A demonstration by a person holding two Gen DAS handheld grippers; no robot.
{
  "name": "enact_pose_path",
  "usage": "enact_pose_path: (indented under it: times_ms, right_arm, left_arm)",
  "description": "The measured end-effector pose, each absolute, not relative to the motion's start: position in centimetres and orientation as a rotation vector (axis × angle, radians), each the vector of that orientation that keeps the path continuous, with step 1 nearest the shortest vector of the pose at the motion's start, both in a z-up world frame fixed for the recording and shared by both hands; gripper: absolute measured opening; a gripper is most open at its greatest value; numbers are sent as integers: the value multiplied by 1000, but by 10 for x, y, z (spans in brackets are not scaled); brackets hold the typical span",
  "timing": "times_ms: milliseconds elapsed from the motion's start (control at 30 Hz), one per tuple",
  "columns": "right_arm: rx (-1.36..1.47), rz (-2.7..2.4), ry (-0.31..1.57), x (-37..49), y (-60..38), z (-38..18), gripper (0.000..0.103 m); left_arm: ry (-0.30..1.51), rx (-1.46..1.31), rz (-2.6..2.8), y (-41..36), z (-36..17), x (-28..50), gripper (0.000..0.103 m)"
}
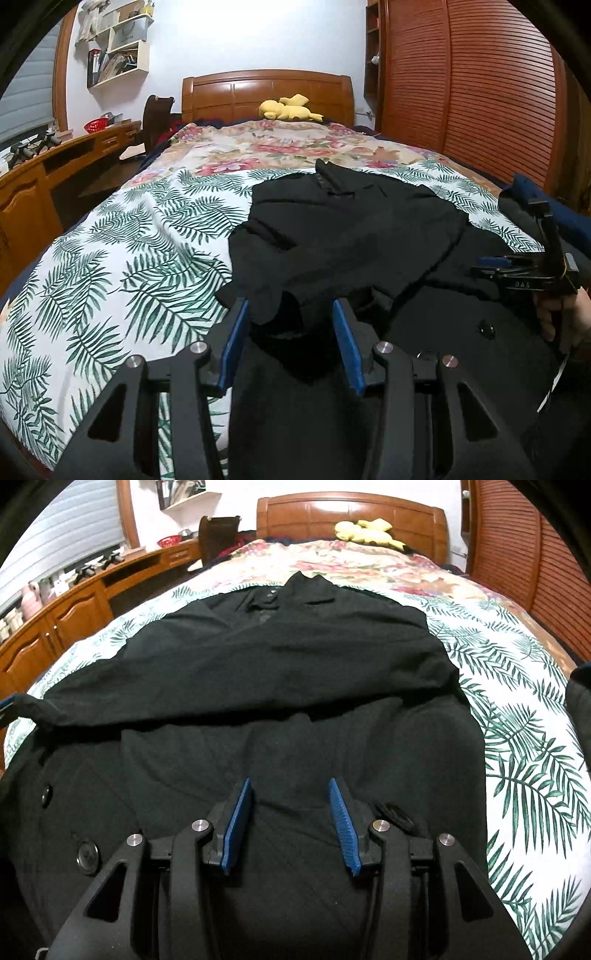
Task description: Fold large clothes
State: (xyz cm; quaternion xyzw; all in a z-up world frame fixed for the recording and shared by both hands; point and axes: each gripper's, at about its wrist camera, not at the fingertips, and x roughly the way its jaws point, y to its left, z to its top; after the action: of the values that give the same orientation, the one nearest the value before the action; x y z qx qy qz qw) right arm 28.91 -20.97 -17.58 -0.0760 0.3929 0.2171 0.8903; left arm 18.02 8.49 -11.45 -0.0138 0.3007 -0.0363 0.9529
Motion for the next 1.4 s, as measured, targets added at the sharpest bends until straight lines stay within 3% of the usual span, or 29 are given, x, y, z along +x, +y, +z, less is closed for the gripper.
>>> enact_pose_path:
  times_ms: [100, 167, 267, 433, 900, 1400]
  right_arm:
    - [-155, 451, 810, 289, -210, -176, 44]
    - [-161, 448, 807, 288, -209, -176, 44]
    - [-159, 449, 806, 289, -210, -177, 44]
    - [-156, 451, 803, 288, -209, -176, 44]
    - [-127, 468, 806, 289, -214, -176, 44]
    - [-139, 460, 806, 288, -214, -176, 44]
  left_arm:
    - [591, -18, -82, 81, -110, 183, 44]
    - [600, -11, -77, 80, -111, 187, 26]
    - [626, -3, -79, 81, -113, 191, 14]
    - [635, -42, -91, 85, -112, 182, 2]
    - [617, 53, -163, 23, -94, 123, 1]
    - [633, 68, -130, 19, -85, 113, 1]
